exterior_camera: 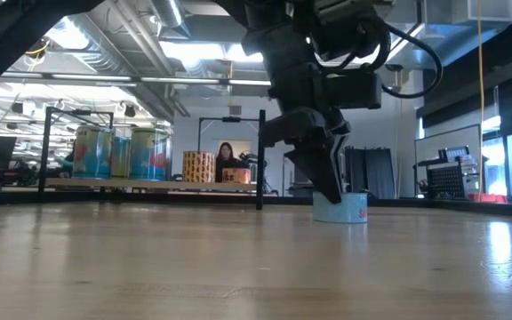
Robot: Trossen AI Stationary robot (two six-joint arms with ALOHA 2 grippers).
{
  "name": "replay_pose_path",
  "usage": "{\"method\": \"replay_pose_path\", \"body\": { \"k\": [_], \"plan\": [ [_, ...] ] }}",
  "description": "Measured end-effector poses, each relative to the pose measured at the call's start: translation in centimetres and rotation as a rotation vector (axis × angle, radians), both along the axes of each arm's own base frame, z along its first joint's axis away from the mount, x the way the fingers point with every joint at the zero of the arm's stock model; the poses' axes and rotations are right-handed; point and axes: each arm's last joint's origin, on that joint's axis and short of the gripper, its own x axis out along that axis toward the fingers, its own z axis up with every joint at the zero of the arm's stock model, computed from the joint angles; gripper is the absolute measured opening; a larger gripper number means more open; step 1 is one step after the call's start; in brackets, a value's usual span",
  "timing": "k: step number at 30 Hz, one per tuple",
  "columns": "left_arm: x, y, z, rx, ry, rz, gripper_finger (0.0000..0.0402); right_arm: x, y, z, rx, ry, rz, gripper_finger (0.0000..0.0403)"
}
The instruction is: Pick and place cans onto a shelf
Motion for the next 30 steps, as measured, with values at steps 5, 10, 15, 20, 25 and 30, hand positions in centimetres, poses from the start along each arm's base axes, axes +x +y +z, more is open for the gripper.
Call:
{"method": "replay_pose_path", "body": {
  "k": [5,10,15,20,25,30],
  "plan": [
    [-0.3,0.0,-0.2,-0.011,0.035,0.045,0.0030,0.0,0.0,0.0,0.000,0.000,0.000,0.0069],
    [-0.8,0.1,-0.3,-0.042,0.087,0.129,0.0010,0.0,0.0,0.0,0.000,0.000,0.000,0.0069],
    [-1.4,-0.1,0.0,-0.109,0.140,0.206,0.0007,0.0,0.0,0.0,-0.008,0.000,0.010,0.0069],
    [-2.2,-0.5,1.4,-0.150,0.162,0.290,0.0006,0.0,0.0,0.0,-0.015,-0.001,0.019,0.0069],
    [-3.9,-0.3,5.1,-0.150,0.154,0.395,0.0006,0.0,0.0,0.0,-0.015,0.000,0.021,0.0069],
    [-5.8,0.1,8.9,-0.156,0.114,0.510,0.0006,0.0,0.0,0.0,-0.012,0.001,0.023,0.0069]
  ]
}}
